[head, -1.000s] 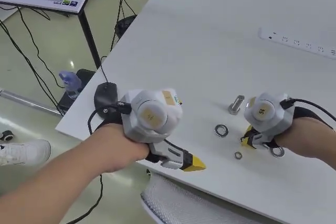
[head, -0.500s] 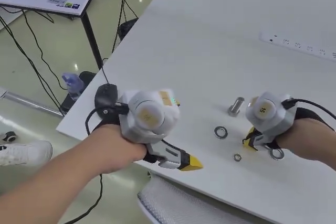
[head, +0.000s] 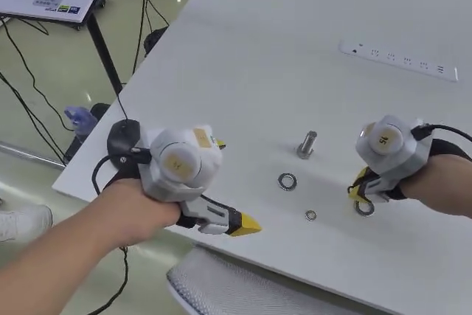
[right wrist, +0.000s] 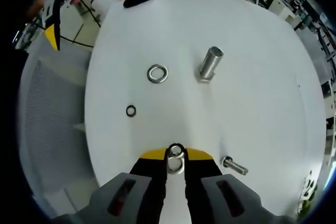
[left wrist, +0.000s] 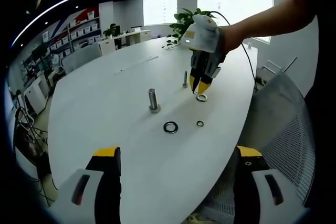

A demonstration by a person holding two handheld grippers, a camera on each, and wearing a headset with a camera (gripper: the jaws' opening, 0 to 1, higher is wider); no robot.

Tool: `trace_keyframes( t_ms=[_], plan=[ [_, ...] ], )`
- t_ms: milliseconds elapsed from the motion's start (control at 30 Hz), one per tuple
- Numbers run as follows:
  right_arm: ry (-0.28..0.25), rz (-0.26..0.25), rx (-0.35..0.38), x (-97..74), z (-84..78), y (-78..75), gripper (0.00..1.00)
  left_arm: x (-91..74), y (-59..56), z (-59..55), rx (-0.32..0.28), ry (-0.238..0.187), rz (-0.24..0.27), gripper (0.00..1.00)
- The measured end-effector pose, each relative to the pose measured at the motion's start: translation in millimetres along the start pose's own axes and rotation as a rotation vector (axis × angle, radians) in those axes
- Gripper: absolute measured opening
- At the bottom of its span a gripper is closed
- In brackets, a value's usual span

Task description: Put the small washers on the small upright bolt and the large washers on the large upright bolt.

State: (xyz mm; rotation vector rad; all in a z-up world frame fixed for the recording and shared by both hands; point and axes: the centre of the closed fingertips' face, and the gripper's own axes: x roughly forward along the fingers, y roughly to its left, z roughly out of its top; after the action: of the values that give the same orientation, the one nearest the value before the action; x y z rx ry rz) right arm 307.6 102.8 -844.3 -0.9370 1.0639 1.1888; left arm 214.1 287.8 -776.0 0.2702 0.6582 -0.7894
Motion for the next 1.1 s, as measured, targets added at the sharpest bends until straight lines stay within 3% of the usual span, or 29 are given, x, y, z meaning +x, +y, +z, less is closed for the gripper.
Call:
trace_keyframes(
  t_ms=[333,533,1100],
  plan=[
    [-0.001,-0.02,0.079,-18.7,-31.0,-11.9,0.12,5.5,0.3,2.3,0.021,0.013,-0.008,0.88],
    [0.005,-0.031,0.105,-27.5,-40.8,-16.5,0.12,7.7,-0.3,2.5,0.021,0.017,-0.007,0.88],
    [-0.027,-0.08,0.14,-47.1,-29.1,-59.0,0.12,12.7,3.1,1.9,0.022,0.033,-0.013,0.87]
  ],
)
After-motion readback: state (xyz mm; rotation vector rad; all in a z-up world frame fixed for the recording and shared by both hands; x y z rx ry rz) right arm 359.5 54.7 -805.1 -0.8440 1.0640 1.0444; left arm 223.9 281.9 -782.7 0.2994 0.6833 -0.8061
